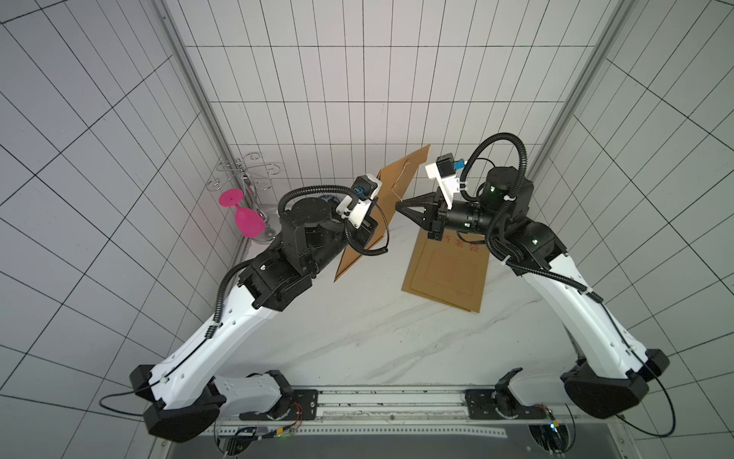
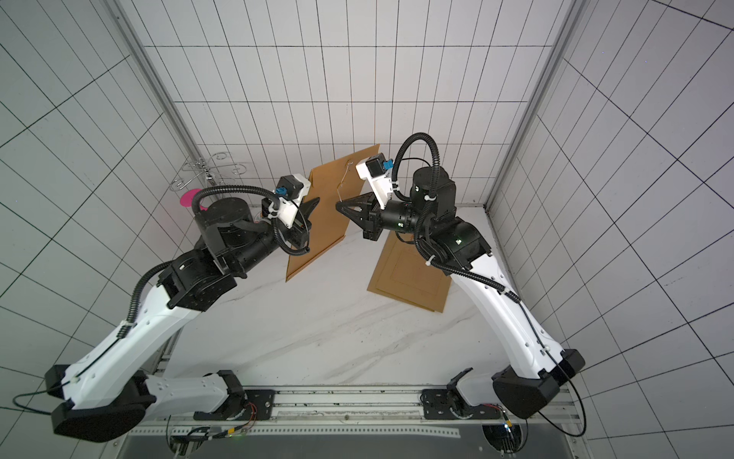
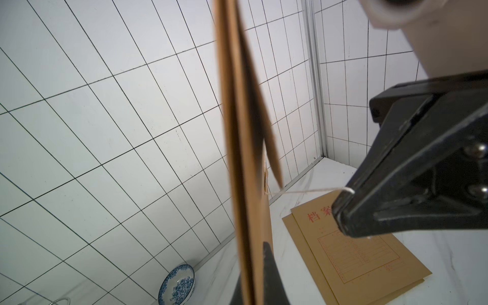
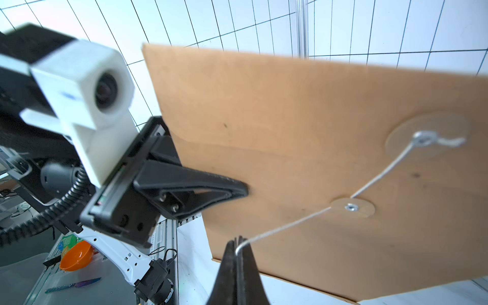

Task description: Open the file bag

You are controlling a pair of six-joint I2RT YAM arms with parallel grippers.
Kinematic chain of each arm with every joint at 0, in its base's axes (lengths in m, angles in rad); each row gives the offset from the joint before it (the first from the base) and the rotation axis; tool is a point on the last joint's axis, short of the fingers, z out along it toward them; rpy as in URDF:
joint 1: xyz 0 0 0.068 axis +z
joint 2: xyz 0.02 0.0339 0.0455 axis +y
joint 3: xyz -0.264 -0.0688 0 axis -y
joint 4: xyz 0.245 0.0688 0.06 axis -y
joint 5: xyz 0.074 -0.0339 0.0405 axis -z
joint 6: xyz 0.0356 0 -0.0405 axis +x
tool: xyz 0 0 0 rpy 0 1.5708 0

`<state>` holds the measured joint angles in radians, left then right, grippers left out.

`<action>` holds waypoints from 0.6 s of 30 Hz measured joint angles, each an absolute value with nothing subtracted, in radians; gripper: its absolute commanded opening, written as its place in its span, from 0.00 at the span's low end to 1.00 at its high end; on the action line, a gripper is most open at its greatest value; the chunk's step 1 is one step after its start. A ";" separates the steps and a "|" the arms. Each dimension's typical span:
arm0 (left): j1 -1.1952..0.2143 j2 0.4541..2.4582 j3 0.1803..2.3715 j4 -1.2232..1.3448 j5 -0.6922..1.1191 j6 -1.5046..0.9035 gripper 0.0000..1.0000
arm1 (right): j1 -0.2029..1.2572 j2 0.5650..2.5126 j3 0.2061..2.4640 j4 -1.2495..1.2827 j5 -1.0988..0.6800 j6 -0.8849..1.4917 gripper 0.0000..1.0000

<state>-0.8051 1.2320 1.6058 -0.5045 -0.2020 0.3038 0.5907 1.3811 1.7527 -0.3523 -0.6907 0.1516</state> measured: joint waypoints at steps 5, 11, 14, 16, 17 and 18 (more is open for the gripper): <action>-0.807 1.235 1.588 -0.540 -0.210 0.302 0.00 | 0.583 1.381 1.764 -0.391 -0.646 0.152 0.00; -0.811 1.222 1.539 -0.561 -0.195 0.287 0.00 | 0.548 1.388 1.771 -0.460 -0.612 0.148 0.00; -0.811 1.208 1.517 -0.564 -0.187 0.284 0.00 | 0.523 1.393 1.775 -0.482 -0.601 0.144 0.00; -0.811 1.194 1.497 -0.559 -0.186 0.281 0.00 | 0.510 1.397 1.780 -0.495 -0.600 0.140 0.00; -0.811 1.187 1.489 -0.558 -0.186 0.279 0.00 | 0.504 1.400 1.784 -0.505 -0.600 0.138 0.00; -0.811 1.181 1.482 -0.558 -0.186 0.277 0.00 | 0.500 1.402 1.788 -0.514 -0.600 0.135 0.00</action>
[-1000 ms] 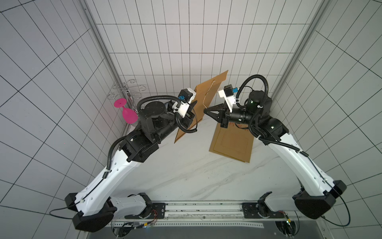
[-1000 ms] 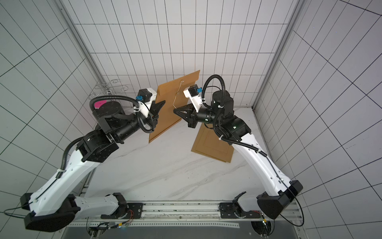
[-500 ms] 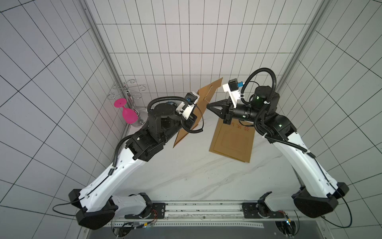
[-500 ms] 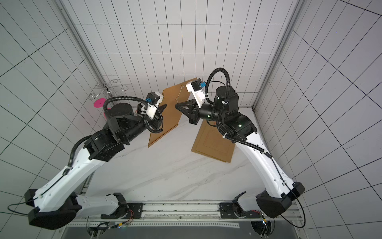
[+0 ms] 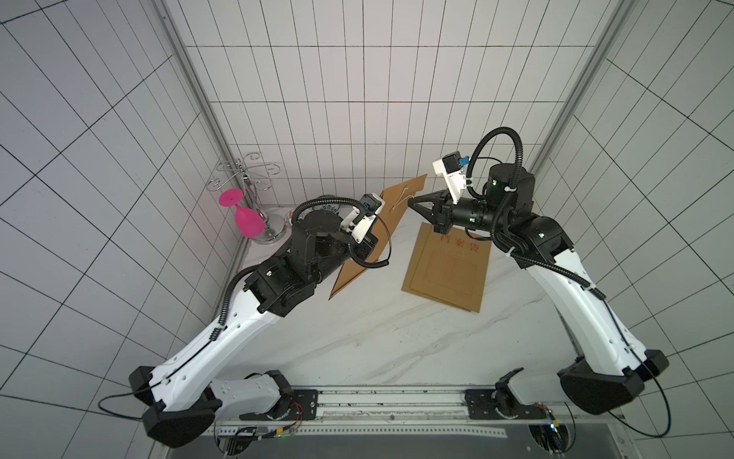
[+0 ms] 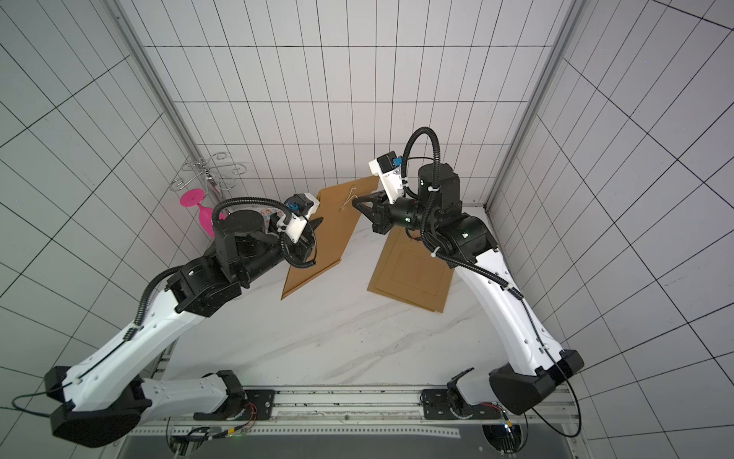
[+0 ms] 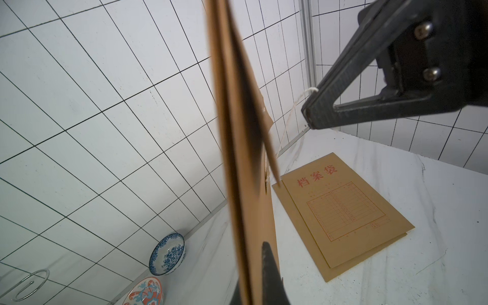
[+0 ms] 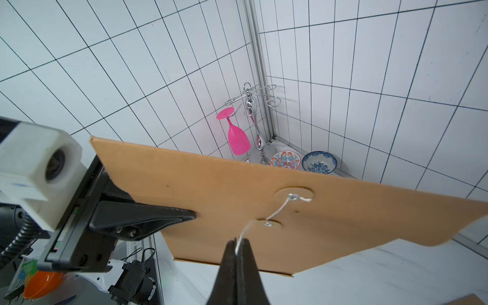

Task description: Open the file bag

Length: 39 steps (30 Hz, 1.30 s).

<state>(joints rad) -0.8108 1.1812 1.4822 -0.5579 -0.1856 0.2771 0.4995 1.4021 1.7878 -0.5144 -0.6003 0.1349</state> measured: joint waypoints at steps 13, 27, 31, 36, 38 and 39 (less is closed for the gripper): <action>-0.811 1.151 1.437 -0.535 -0.155 0.270 0.00 | 0.437 1.414 1.804 -0.590 -0.581 0.096 0.00; -0.811 1.102 1.380 -0.535 -0.106 0.249 0.00 | 0.400 1.423 1.836 -0.609 -0.515 0.093 0.00; -0.811 1.092 1.378 -0.524 -0.101 0.239 0.00 | 0.388 1.423 1.835 -0.620 -0.497 0.098 0.00; -0.811 1.084 1.368 -0.496 -0.094 0.213 0.00 | 0.380 1.420 1.814 -0.618 -0.485 0.104 0.00; -0.811 1.077 1.357 -0.477 -0.083 0.189 0.00 | 0.379 1.417 1.793 -0.617 -0.484 0.107 0.00; -0.811 1.074 1.351 -0.467 -0.076 0.178 0.00 | 0.379 1.417 1.785 -0.617 -0.484 0.108 0.00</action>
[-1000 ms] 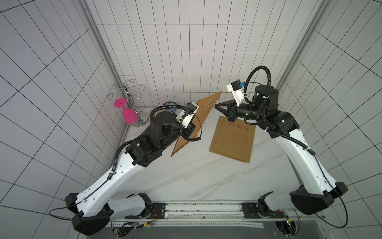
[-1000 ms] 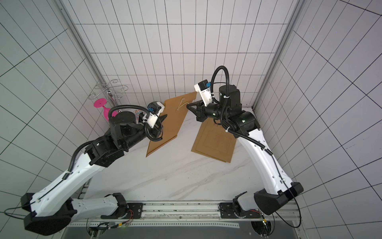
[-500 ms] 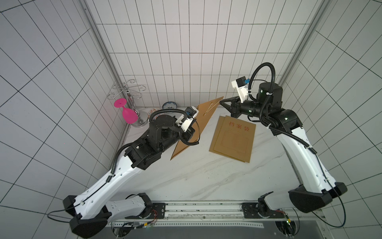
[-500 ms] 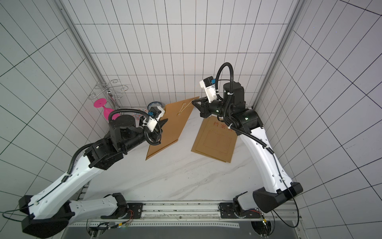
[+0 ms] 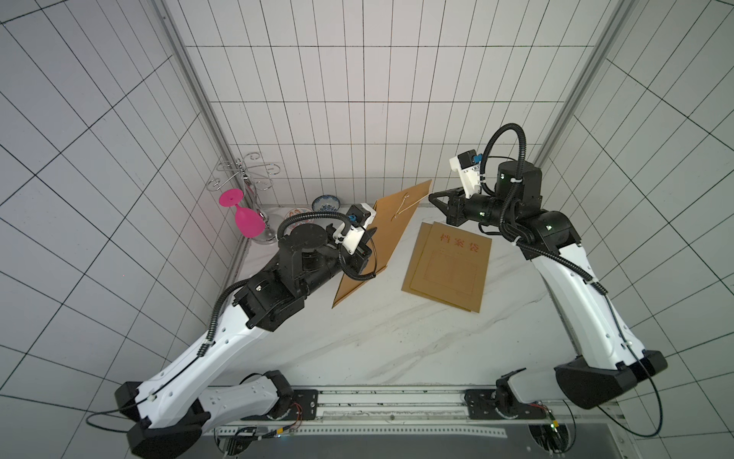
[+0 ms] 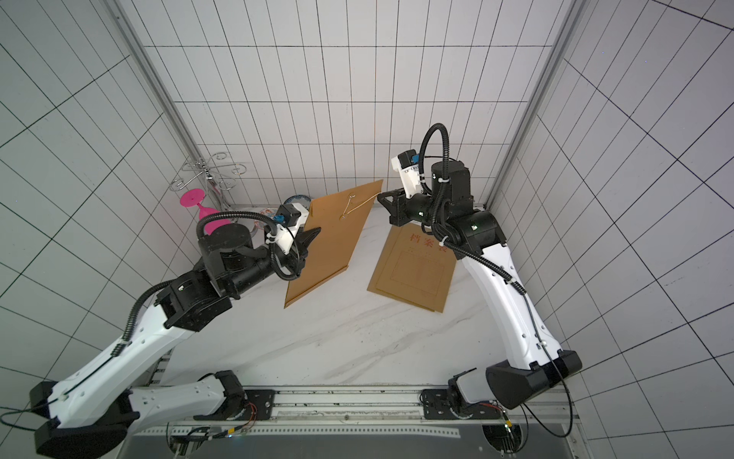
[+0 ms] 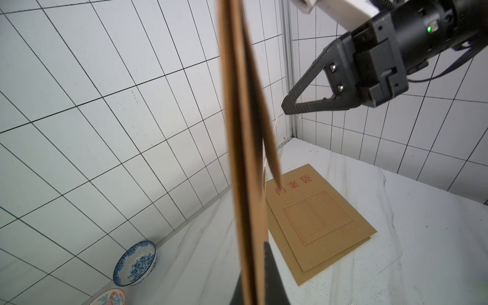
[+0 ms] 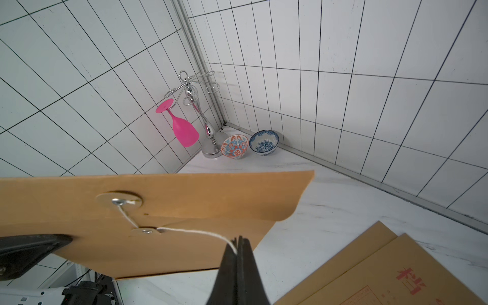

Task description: Open the file bag

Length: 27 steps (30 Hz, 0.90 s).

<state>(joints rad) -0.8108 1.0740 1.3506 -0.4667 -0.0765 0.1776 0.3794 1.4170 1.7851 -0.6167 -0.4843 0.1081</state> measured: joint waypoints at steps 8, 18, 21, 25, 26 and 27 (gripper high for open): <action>-0.811 1.050 1.304 -0.360 -0.063 0.057 0.00 | 0.379 1.411 1.731 -0.609 -0.499 0.128 0.00; -0.811 1.068 1.304 -0.272 -0.081 -0.042 0.00 | 0.382 1.316 1.549 -0.558 -0.522 0.197 0.00; -0.811 1.071 1.304 -0.250 -0.081 -0.066 0.00 | 0.389 1.305 1.507 -0.541 -0.535 0.221 0.00; -0.811 1.072 1.303 -0.239 -0.069 -0.098 0.00 | 0.396 1.304 1.472 -0.524 -0.542 0.243 0.00; -0.811 1.072 1.303 -0.237 -0.064 -0.105 0.00 | 0.400 1.303 1.465 -0.519 -0.546 0.247 0.00; -0.811 1.072 1.303 -0.236 -0.058 -0.111 0.00 | 0.401 1.302 1.459 -0.515 -0.549 0.250 0.00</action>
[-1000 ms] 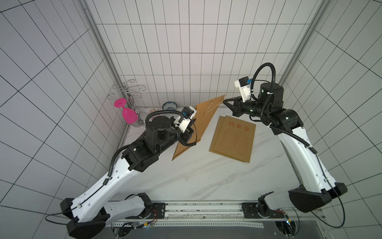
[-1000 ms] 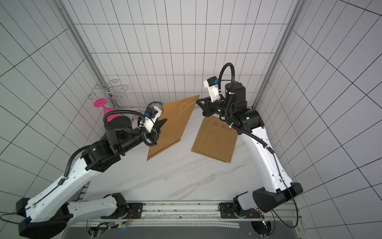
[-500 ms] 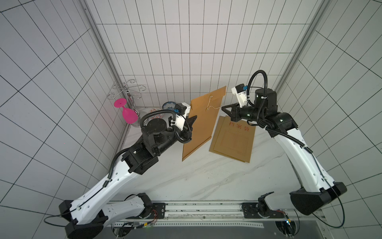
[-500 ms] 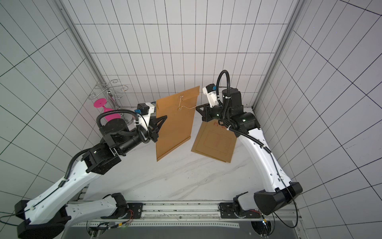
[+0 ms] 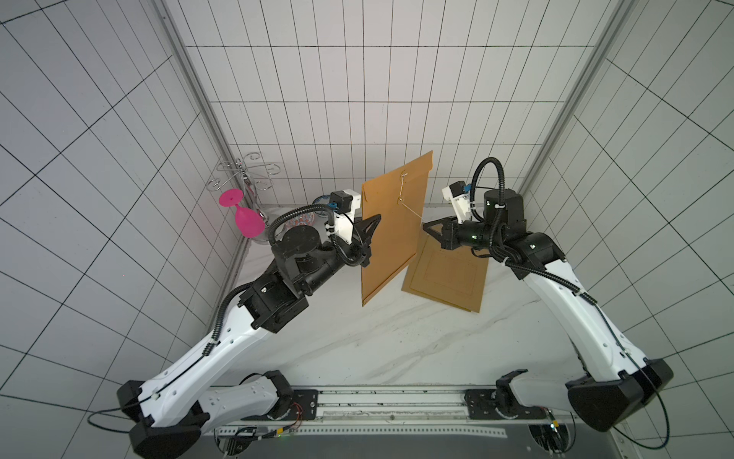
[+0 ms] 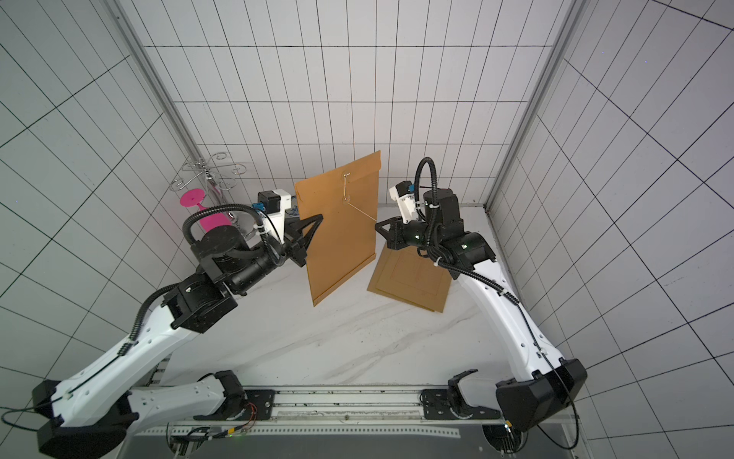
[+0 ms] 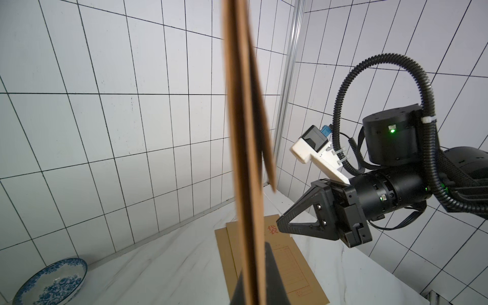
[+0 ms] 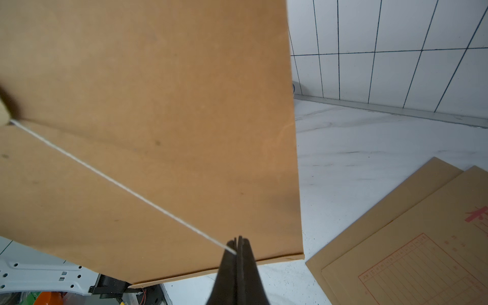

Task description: Open the file bag

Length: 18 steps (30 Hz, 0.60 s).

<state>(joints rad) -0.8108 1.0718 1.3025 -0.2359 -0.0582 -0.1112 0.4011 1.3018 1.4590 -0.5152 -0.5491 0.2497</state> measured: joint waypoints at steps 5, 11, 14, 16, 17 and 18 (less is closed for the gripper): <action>-0.811 1.071 1.293 -0.223 -0.051 -0.132 0.00 | 0.416 1.295 1.437 -0.496 -0.577 0.263 0.00; -0.811 1.071 1.274 -0.223 -0.087 -0.141 0.00 | 0.472 1.280 1.403 -0.448 -0.591 0.289 0.00; -0.811 1.071 1.273 -0.223 -0.116 -0.142 0.00 | 0.503 1.270 1.385 -0.424 -0.592 0.300 0.00; -0.811 1.071 1.273 -0.221 -0.133 -0.143 0.00 | 0.524 1.269 1.376 -0.414 -0.593 0.307 0.00; -0.811 1.072 1.273 -0.220 -0.141 -0.143 0.00 | 0.535 1.269 1.375 -0.412 -0.593 0.310 0.00; -0.811 1.073 1.273 -0.220 -0.149 -0.143 0.00 | 0.547 1.269 1.375 -0.411 -0.593 0.311 0.00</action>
<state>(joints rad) -0.8108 1.0725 1.2728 -0.2203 -0.1486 -0.1429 0.5468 1.2686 1.3746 -0.4110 -0.5934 0.3111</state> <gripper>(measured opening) 0.053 0.044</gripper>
